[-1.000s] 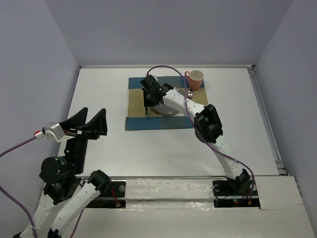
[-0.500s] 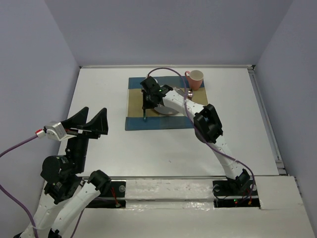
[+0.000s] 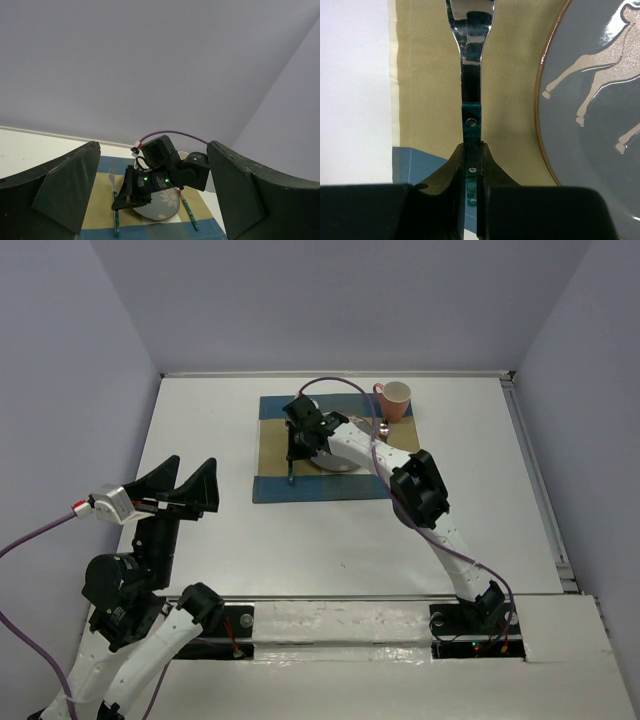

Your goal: Set the dinner table for one person

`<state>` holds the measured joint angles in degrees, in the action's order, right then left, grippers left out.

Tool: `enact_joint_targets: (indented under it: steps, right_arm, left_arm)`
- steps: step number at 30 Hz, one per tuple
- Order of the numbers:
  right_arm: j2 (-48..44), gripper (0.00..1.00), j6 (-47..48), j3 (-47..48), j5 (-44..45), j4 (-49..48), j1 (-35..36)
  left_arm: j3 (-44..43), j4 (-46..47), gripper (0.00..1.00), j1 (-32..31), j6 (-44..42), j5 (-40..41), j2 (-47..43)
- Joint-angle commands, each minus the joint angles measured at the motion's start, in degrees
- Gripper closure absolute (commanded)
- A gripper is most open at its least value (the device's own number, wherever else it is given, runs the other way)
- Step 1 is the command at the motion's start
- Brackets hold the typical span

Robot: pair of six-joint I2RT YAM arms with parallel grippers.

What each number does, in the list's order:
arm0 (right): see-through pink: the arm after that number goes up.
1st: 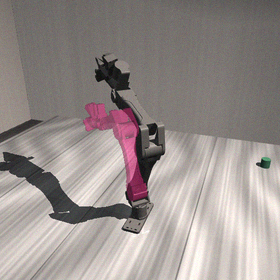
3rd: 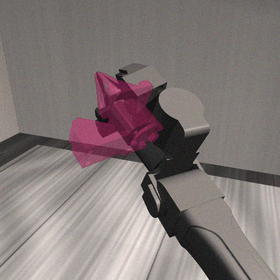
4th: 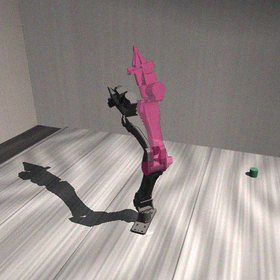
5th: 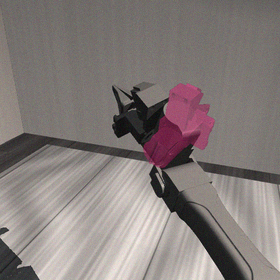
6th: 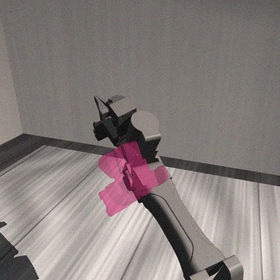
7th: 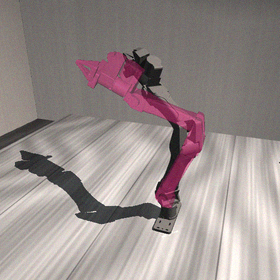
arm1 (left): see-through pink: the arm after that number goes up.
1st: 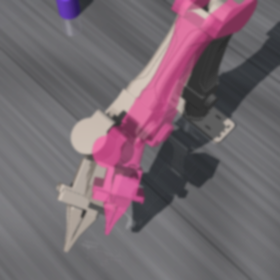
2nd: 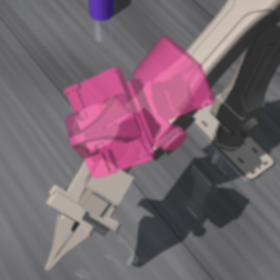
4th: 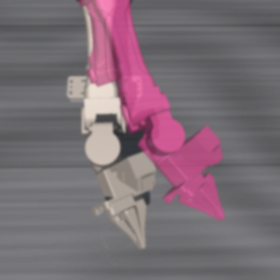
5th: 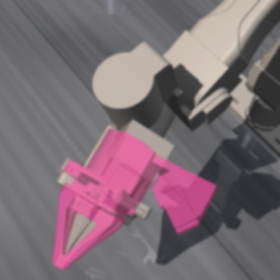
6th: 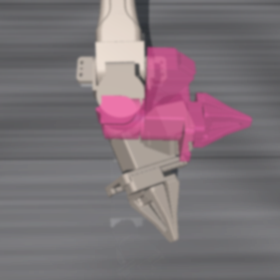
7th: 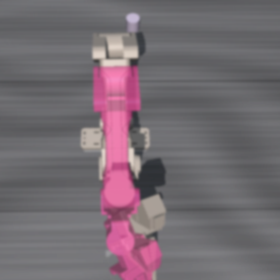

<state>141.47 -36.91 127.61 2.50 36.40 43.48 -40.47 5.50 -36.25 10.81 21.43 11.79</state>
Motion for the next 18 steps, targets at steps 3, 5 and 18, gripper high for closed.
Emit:
enact_joint_targets:
  steps: [3,5,18]
  right_arm:
    - [1.7,0.94,-0.2,1.9,-0.5,-2.3,0.0]
    - [1.8,0.93,-0.2,1.9,0.0,-2.3,0.0]
    - [0.9,0.61,-0.2,1.8,1.7,-2.5,0.0]
  left_arm:
    - [0.2,2.5,0.01,0.2,0.0,0.0,1.3]
    - [0.2,2.5,0.01,0.2,-0.1,-0.1,1.4]
    - [0.2,2.4,0.01,0.2,-0.3,0.2,1.2]
